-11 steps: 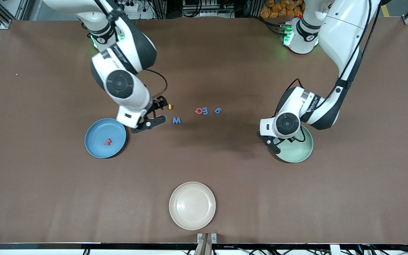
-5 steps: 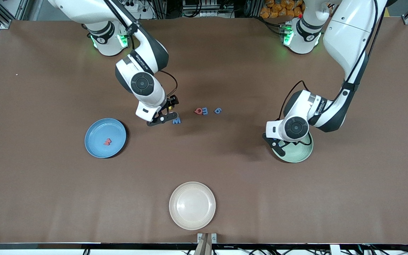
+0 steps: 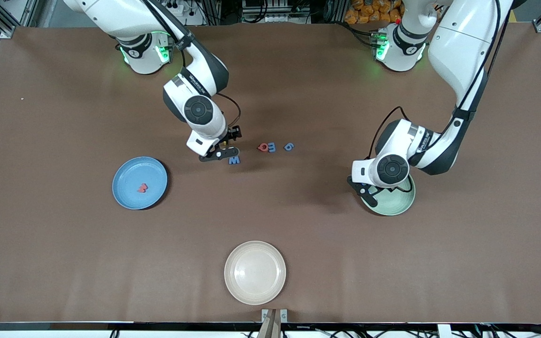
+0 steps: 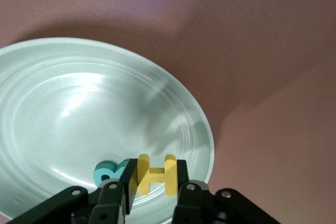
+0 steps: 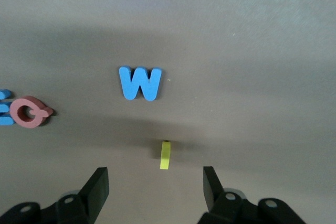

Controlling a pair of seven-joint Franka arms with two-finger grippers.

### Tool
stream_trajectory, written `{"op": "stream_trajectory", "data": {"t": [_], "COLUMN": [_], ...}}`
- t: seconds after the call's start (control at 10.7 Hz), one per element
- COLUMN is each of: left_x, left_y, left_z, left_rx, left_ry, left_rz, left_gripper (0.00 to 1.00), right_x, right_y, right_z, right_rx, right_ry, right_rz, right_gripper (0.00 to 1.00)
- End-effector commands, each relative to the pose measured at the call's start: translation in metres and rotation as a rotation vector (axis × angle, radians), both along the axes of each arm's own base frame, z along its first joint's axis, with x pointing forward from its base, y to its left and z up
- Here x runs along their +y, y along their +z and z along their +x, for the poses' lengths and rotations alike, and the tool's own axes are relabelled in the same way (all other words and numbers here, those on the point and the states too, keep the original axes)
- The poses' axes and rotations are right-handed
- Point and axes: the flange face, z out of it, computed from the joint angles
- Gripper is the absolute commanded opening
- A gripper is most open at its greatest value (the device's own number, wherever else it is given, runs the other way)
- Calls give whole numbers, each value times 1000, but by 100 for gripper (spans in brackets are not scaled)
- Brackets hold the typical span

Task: Sort upper and lower case letters into plates
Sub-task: 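Lower the right gripper and grasp the small yellow letter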

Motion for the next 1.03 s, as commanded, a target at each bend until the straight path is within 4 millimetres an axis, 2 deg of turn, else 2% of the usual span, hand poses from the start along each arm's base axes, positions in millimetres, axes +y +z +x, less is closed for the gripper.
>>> {"op": "stream_trajectory", "data": {"t": [0.0,0.09,0.19,0.28,0.47,0.56,0.65,0.75,0.84,0.93], "left_x": [-7,-8,-8,-8,-11,-15,-15,-21,-26,-31], "left_y": [2,4,5,6,7,5,5,6,7,10], "left_z": [0,1,2,3,4,3,3,1,-1,1], "left_rx": [-7,-11,-14,-15,-18,-16,-17,-20,-23,-33], "left_ry": [-6,-6,-4,-4,-8,-13,-15,-21,-26,-9], "left_rz": [-5,-7,-9,-9,-11,-11,-10,-8,-8,-9], "left_gripper": [7,19,21,31,38,51,68,79,95,95], "right_x": [4,3,2,1,1,0,0,-1,-1,-1], "right_y": [-18,-23,-27,-31,-38,-39,-42,-44,-46,-48], "right_z": [-6,-9,-12,-15,-18,-19,-20,-20,-21,-21], "right_rx": [-6,-11,-16,-23,-27,-26,-26,-29,-28,-29], "right_ry": [-12,-1,-4,-4,-4,-2,5,8,6,12], "right_rz": [-28,-31,-28,-19,-11,-13,-16,-22,-28,-31], "right_gripper": [76,76,76,75,72,69,65,61,58,54]}}
